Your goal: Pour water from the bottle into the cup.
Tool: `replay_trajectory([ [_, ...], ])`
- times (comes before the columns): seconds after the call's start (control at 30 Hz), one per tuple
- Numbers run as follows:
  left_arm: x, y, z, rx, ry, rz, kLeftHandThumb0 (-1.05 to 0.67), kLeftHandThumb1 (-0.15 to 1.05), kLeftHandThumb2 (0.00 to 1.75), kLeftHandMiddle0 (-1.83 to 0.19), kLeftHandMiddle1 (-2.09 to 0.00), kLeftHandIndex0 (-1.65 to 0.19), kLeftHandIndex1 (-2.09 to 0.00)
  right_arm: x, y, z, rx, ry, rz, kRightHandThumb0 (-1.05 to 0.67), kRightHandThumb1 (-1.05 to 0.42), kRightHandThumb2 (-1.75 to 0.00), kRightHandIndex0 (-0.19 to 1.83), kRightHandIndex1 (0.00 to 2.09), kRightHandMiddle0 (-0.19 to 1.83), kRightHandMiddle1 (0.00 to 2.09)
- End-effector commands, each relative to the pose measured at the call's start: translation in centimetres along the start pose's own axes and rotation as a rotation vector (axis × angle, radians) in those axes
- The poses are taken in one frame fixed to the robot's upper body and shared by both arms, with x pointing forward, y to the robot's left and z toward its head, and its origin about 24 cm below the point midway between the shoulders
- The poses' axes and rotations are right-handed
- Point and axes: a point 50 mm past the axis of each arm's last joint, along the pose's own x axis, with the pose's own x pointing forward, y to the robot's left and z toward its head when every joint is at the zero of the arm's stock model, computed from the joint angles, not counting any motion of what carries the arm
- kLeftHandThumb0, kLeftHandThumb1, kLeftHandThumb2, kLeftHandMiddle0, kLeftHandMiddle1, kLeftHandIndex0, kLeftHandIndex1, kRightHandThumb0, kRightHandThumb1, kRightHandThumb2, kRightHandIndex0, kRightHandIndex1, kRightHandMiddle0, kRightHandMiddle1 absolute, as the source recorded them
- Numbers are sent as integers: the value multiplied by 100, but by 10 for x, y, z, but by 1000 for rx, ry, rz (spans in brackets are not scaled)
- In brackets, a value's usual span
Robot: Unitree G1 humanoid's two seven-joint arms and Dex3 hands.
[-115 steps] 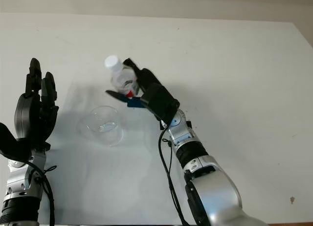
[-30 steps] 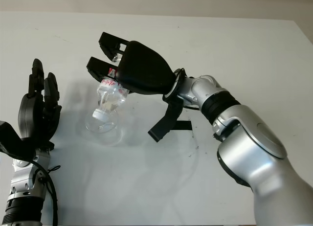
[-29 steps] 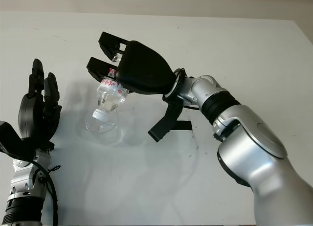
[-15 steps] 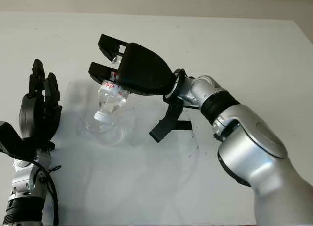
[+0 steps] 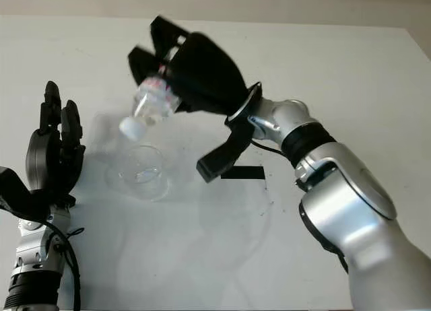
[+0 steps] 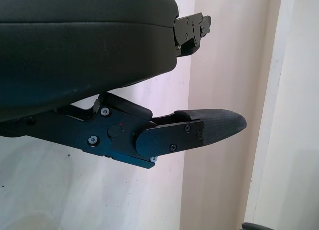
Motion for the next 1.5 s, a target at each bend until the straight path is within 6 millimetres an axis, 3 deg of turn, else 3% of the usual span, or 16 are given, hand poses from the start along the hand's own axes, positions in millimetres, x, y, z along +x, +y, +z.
replay_trajectory([
  [0.0,0,1,3,9,-15,-4,-75,105,54,19,-5,19,-5,-4,-2,-5,101,88,-28,-40,-105,-32,123,209,99,209],
  [0.17,-1,3,3,12,-11,-2,-76,105,53,19,-5,19,-5,-13,-4,-15,385,266,-40,-35,-105,-38,117,209,86,209],
  [0.33,-1,4,4,12,-11,-5,-76,105,53,19,-5,19,-5,-26,0,-24,654,429,-34,-35,-105,-43,120,209,89,209],
  [0.73,-3,6,4,4,-14,-22,-75,105,55,19,0,19,-1,-84,-1,-23,1190,782,-53,-35,-105,-51,122,209,89,209],
  [1.1,-3,5,4,7,-13,-28,-75,105,58,19,0,19,0,-117,-11,-7,1223,842,-3,-35,-105,-52,118,209,90,209],
  [1.47,-5,7,3,1,-14,-32,-74,105,60,19,0,19,0,-128,-7,7,1253,904,8,-37,-105,-51,116,209,87,209],
])
